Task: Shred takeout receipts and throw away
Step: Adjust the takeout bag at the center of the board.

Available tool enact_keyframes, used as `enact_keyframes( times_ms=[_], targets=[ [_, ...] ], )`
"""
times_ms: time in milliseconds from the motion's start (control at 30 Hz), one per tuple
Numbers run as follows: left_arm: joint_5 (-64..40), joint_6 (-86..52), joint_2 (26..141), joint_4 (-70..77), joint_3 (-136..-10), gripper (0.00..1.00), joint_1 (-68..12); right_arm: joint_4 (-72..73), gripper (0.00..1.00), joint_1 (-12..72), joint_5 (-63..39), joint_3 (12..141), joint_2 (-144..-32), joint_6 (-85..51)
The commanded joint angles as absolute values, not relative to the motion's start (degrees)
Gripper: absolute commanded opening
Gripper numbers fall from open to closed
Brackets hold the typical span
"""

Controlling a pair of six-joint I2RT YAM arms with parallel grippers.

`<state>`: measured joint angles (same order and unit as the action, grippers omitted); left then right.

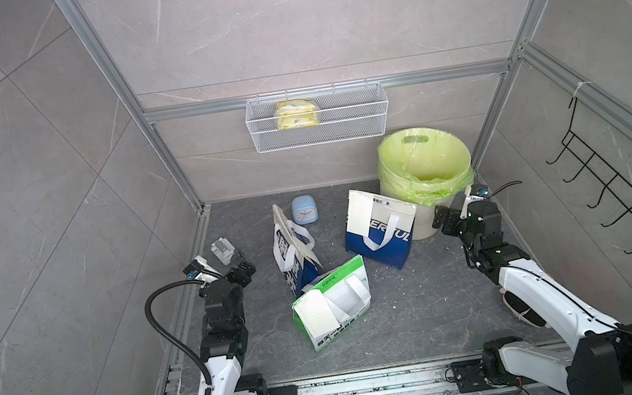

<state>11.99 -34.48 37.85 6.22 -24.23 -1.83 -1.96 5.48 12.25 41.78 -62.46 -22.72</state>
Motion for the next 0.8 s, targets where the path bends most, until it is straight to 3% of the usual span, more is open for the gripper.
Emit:
enact_keyframes(
  times_ms=[0,67,267,400,533,767],
  targets=[
    [2.42,-38.78,34.32,-9.13,-29.3,1.0,-1.85,-15.56,1.0,4.92,16.96,41.79,-55.24,-32.56],
    [-1.9,-39.5,33.99,-15.01,-32.0,1.0,-1.85,-17.36,1.0,4.91,13.95,43.13,-51.17,-32.35],
    [-16.99,-39.55,31.91,-23.73,-33.93,0.94,-2.11,-27.45,1.0,5.15,-13.84,51.14,-44.13,-24.37],
    [-19.31,-38.5,28.1,-31.08,-36.44,0.91,-2.29,-28.71,0.99,8.92,-27.93,51.08,-39.81,-27.84],
    [-19.4,-37.01,25.49,-33.69,-38.39,0.91,-2.29,-28.87,0.95,19.23,-26.71,47.87,-34.96,-31.45],
    [-28.69,-37.25,27.8,-30.86,-40.84,0.91,-2.34,-25.34,1.0,34.91,-16.93,42.63,-37.41,-30.85]
  ],
)
